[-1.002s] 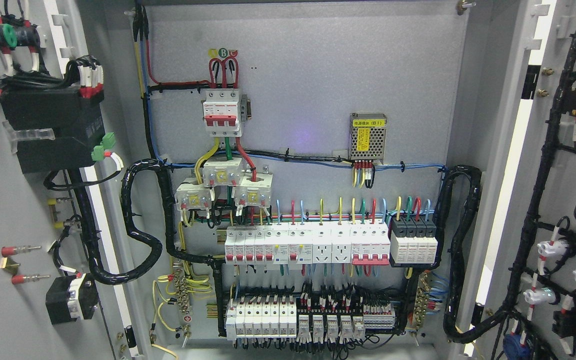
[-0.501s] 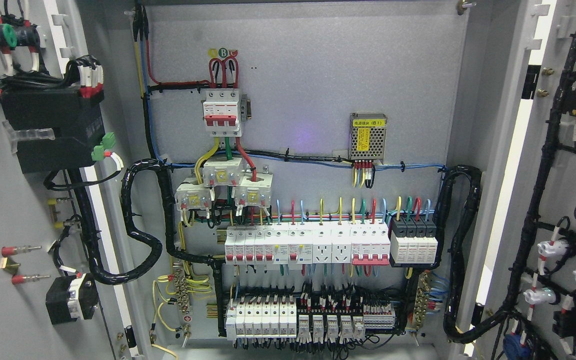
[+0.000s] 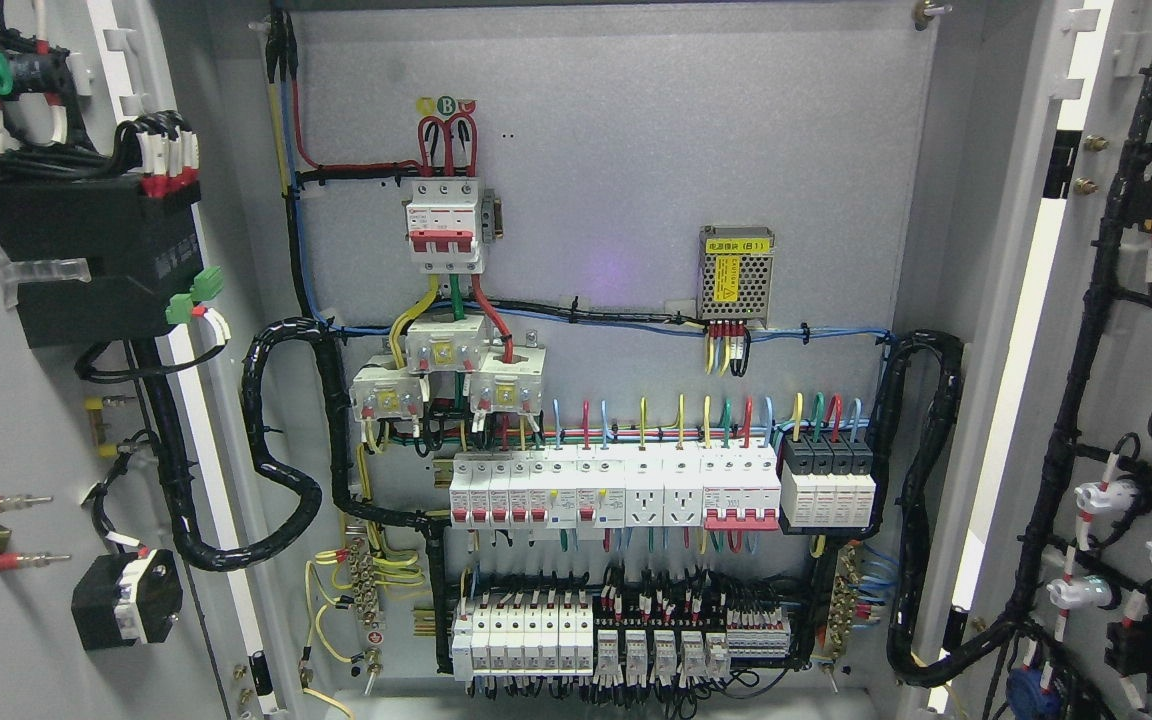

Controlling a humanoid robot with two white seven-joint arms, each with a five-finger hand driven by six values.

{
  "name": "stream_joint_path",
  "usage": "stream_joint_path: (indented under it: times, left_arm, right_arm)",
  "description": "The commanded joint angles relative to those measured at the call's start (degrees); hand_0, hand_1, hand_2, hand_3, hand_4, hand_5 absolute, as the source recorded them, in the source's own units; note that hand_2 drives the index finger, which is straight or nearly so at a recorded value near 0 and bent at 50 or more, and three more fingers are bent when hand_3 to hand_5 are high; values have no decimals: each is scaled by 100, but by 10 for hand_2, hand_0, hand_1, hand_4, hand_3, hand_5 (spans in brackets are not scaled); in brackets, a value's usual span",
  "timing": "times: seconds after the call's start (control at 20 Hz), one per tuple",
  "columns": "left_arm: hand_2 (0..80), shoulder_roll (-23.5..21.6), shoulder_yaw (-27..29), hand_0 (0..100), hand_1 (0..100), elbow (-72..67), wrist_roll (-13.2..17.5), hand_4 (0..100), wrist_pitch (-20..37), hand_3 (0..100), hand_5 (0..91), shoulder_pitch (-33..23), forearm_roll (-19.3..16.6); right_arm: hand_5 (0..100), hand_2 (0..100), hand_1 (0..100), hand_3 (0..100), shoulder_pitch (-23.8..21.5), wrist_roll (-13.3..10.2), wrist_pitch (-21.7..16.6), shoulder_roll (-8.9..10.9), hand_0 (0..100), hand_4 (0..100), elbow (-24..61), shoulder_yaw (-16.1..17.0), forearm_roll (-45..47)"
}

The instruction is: Open door with both hands

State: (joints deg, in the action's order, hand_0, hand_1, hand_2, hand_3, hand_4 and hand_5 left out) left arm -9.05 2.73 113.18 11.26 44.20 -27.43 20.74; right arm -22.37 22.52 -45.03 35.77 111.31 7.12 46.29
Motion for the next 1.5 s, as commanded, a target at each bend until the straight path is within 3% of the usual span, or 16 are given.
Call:
stream_joint_path:
  times: [0.0, 0.55, 0.95, 1.35, 1.45]
  left_arm:
    - [0, 26, 798, 0, 0, -42, -1, 29, 3692, 0, 0, -52, 403]
    - [0, -352, 1625, 0, 0, -428, -1, 29, 3614, 0, 0, -149, 1124]
    - [0, -457, 1845, 0, 0, -885, -1, 29, 3315, 0, 0, 53, 1134]
    - [0, -686, 2109, 0, 0, -1369, -1, 29, 2410, 0, 0, 791, 1142]
    - [0, -764, 2170, 0, 0, -1492, -1, 29, 2330, 0, 0, 880, 1151]
  right_arm:
    - [0, 0, 0, 0, -31, -2, -375, 27, 0, 0, -145, 44, 12]
    - [0, 0, 0, 0, -75, -2, -384, 18, 0, 0, -285, 149, 425]
    - [0, 0, 0, 0, -75, 7, -393, 132, 0, 0, -453, 316, 469]
    - [0, 0, 0, 0, -75, 15, -428, 281, 0, 0, -497, 334, 566]
    - [0, 0, 0, 0, -75, 15, -436, 395, 0, 0, -506, 369, 566]
